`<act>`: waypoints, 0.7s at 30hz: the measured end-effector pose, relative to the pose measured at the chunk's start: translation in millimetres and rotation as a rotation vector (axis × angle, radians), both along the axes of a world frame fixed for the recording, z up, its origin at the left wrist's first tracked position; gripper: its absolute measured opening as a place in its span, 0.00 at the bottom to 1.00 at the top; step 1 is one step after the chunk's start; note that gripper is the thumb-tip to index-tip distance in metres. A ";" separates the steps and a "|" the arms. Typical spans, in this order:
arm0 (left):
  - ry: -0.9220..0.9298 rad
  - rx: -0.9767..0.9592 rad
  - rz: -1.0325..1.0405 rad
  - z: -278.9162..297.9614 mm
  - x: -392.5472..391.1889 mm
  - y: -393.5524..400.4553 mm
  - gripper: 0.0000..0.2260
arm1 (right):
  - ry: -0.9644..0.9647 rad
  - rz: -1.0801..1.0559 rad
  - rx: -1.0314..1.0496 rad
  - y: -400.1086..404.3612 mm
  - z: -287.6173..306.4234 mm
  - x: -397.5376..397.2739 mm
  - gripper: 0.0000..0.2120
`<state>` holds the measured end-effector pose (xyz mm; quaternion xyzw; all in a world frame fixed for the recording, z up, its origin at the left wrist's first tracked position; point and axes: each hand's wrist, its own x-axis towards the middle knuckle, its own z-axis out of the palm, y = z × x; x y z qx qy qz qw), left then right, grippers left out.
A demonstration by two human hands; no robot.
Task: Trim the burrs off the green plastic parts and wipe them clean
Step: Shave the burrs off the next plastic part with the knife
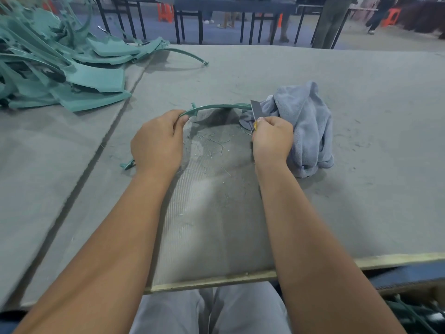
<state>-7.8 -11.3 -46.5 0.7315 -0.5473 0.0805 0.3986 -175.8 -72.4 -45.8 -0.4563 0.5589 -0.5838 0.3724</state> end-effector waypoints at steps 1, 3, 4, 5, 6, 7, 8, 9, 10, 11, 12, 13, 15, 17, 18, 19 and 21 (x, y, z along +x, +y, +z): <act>0.005 0.002 0.002 0.1 -0.1 0.0 0.14 | -0.013 0.010 0.013 -0.4 0.5 0.1 0.19; 0.006 0.005 0.012 -0.3 -0.3 -0.2 0.14 | -0.067 0.040 0.042 -2.0 1.4 -1.2 0.19; 0.003 0.004 0.015 -0.7 -0.4 -0.2 0.14 | -0.102 0.058 0.065 -2.5 2.1 -2.0 0.17; -0.001 0.003 0.014 -1.0 -0.6 -0.2 0.13 | -0.139 0.080 0.090 -2.7 3.2 -2.8 0.15; -0.007 0.001 0.007 -1.2 -0.7 0.0 0.13 | -0.171 0.108 0.115 -2.3 4.3 -3.0 0.14; -0.014 0.000 -0.001 -1.4 -0.8 0.1 0.13 | -0.191 0.136 0.135 -1.0 5.6 -2.0 0.14; -0.021 -0.001 -0.006 -1.3 -0.8 0.1 0.13 | -0.204 0.152 0.142 -0.1 6.6 -0.7 0.15; -0.026 -0.001 -0.007 -1.2 -0.6 0.2 0.13 | -0.222 0.154 0.135 0.5 7.2 0.1 0.16; -0.029 -0.002 -0.007 -1.1 -0.3 0.3 0.13 | -0.250 0.144 0.130 -0.2 7.1 0.2 0.17; -0.029 -0.004 -0.008 -1.3 -0.2 0.3 0.13 | -0.280 0.129 0.130 -1.1 7.3 -0.7 0.18; -0.029 -0.004 -0.010 -1.7 -0.2 0.3 0.13 | -0.294 0.115 0.132 -2.3 6.6 -2.2 0.18; -0.029 -0.004 -0.011 -2.3 -0.3 0.3 0.13 | -0.279 0.105 0.135 -3.1 5.8 -3.2 0.18; -0.026 -0.004 -0.010 -3.3 0.2 -0.1 0.13 | -0.165 0.101 0.120 -2.0 3.3 -1.2 0.18; -0.031 -0.008 -0.014 -3.7 0.3 -0.4 0.13 | -0.074 0.118 0.073 1.4 1.3 4.9 0.19; -0.037 -0.011 -0.016 -3.7 0.1 -0.5 0.13 | -0.055 0.129 0.058 2.9 0.7 7.8 0.20; -0.043 -0.015 -0.016 -3.6 0.3 -0.3 0.13 | -0.039 0.137 0.050 3.8 0.4 10.0 0.21; -0.054 -0.024 -0.016 -3.4 0.8 0.0 0.13 | -0.017 0.156 0.048 3.9 0.4 10.8 0.21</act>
